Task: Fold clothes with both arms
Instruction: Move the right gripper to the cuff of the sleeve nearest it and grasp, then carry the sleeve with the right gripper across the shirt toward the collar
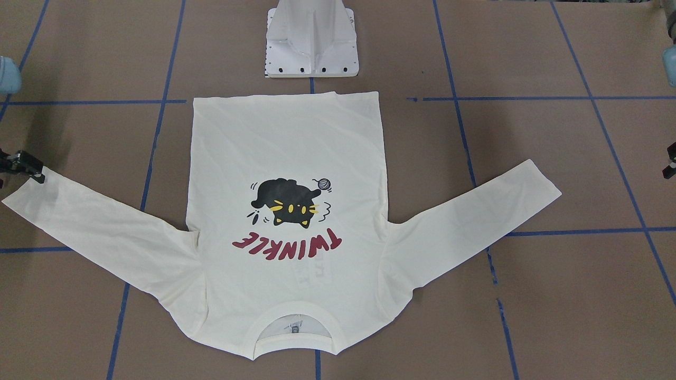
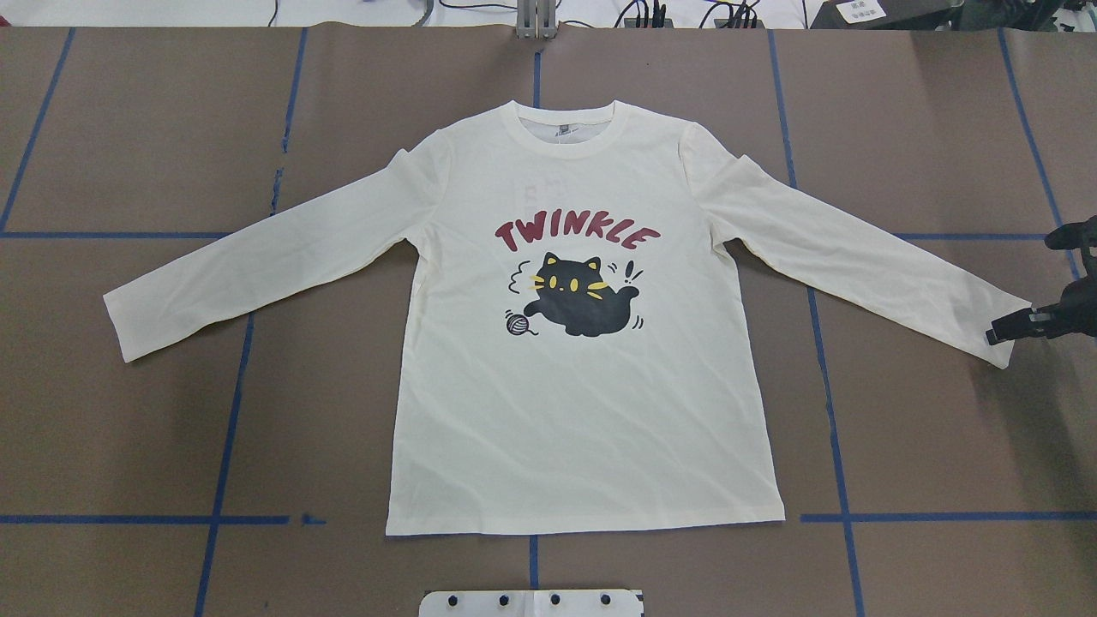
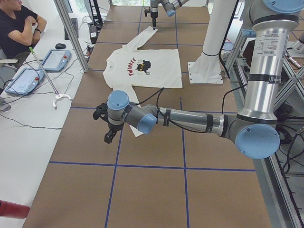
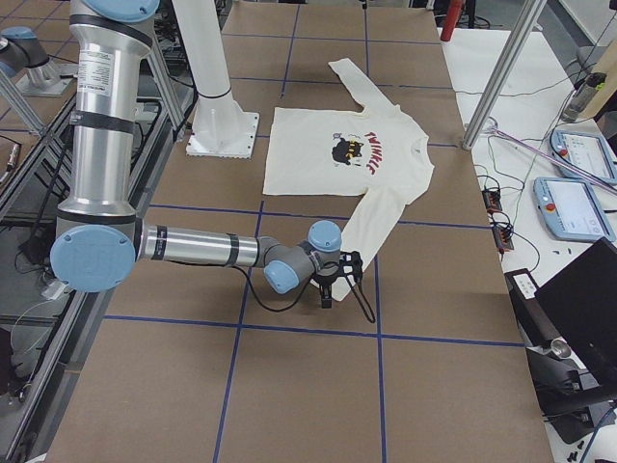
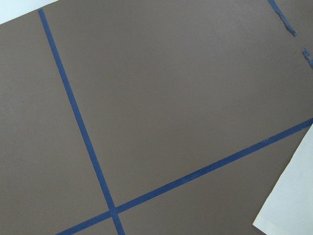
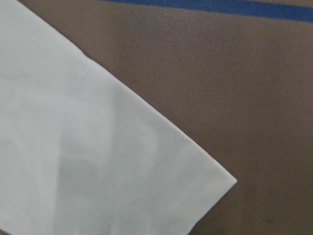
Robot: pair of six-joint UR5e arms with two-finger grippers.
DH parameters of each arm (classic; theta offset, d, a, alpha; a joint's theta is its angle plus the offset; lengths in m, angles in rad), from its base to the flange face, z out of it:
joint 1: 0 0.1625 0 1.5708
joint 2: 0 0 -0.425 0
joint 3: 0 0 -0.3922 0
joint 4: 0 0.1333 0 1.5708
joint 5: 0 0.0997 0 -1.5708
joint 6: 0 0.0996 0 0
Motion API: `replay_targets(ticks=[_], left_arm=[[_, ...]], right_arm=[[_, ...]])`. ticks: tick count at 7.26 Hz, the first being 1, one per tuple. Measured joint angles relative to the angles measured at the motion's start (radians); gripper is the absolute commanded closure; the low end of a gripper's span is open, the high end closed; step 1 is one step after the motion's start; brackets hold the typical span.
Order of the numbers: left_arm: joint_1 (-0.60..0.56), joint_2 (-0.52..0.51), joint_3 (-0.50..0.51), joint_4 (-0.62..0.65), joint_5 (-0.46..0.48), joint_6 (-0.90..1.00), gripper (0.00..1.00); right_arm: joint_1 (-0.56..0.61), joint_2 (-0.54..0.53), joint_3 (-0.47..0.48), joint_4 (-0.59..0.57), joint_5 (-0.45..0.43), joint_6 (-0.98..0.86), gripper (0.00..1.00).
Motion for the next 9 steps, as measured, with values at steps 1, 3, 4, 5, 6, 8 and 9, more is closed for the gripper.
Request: replay_targets(ticks=[1, 3, 4, 5, 6, 8, 9], left_arm=[[0.000, 0.000, 0.000, 0.000, 0.000, 0.000, 0.00], [0.000, -0.002, 0.000, 0.000, -0.001, 0.000, 0.00], [0.000, -0.002, 0.000, 0.000, -0.001, -0.001, 0.00], [0.000, -0.002, -0.001, 0.000, -0.002, -0.001, 0.00], [0.000, -0.002, -0.001, 0.001, -0.002, -0.002, 0.00], [0.000, -0.003, 0.000, 0.001, -0.002, -0.002, 0.00], [0.000, -0.003, 0.000, 0.001, -0.002, -0.003, 0.00]], right_arm=[[0.000, 0.004, 0.000, 0.000, 0.003, 0.002, 0.58], [0.000, 0.007, 0.000, -0.001, 0.008, 0.003, 0.82], [0.000, 0.008, 0.002, -0.001, 0.011, 0.002, 0.93], [0.000, 0.011, 0.006, -0.001, 0.018, 0.002, 1.00], [0.001, 0.015, 0.011, -0.001, 0.031, 0.002, 1.00], [0.015, 0.022, 0.033, 0.000, 0.050, 0.004, 1.00], [0.023, 0.030, 0.064, -0.001, 0.060, 0.012, 1.00]])
